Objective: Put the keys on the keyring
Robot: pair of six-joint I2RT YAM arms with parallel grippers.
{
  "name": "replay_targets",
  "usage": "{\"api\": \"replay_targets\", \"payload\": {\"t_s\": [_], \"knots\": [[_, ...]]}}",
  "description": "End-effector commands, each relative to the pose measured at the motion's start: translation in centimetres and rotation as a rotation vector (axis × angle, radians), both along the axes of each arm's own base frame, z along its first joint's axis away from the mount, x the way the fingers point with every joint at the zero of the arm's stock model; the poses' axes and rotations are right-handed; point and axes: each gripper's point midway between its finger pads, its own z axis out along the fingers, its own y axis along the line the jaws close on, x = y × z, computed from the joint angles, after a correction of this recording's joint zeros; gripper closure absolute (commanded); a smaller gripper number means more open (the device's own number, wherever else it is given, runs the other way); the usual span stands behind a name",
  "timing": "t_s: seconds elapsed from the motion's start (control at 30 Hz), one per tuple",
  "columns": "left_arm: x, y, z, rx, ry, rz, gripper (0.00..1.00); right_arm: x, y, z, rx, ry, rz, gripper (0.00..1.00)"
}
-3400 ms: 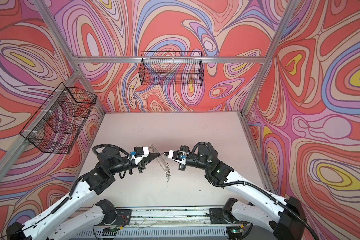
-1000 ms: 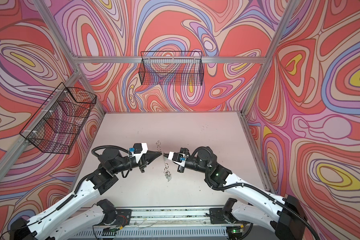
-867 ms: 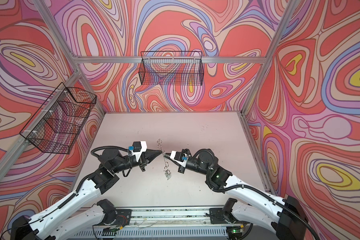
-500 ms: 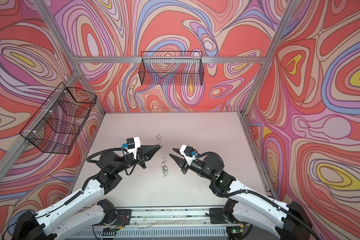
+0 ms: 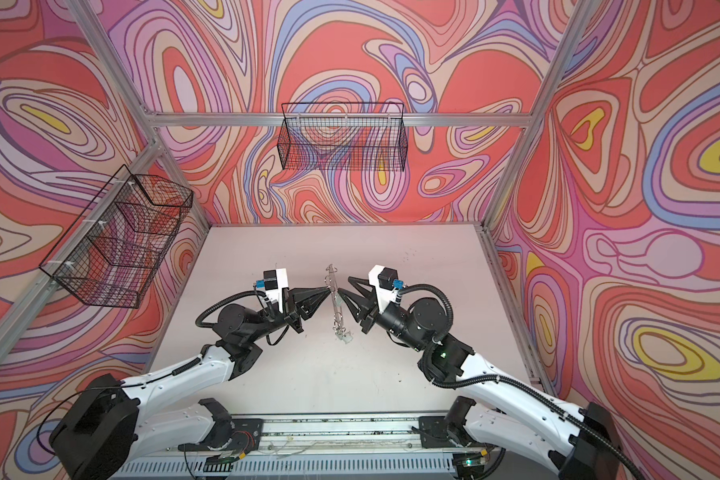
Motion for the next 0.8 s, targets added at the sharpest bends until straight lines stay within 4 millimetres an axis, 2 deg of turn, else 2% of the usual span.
{"api": "replay_targets", "payload": {"t_s": [0.0, 0.1, 0.3, 0.47, 0.77], "knots": [[-1.2, 1.2, 5.9, -0.128, -0.144, -0.013, 1.00, 0.0, 0.3, 0.6, -0.006, 0.013, 0.017, 0.61], [-0.5, 2.0, 7.2, -0.165, -0.114, -0.005, 1.00, 0.4, 0.6, 1.1, -0.013, 0.011, 0.042, 0.62], [-0.9, 2.5, 8.9, -0.190, -0.119, -0.040, 1.00, 0.7, 0.8, 3.0, 0.027, -0.021, 0.112, 0.61], [-1.1, 2.9, 8.8, -0.190, -0.110, -0.044, 1.00, 0.3, 1.1, 4.0, 0.045, -0.046, 0.178, 0.63], [-0.9, 2.7, 8.2, -0.177, -0.096, -0.053, 1.00, 0.3, 2.8, 4.1, -0.013, -0.058, 0.247, 0.67]]}}
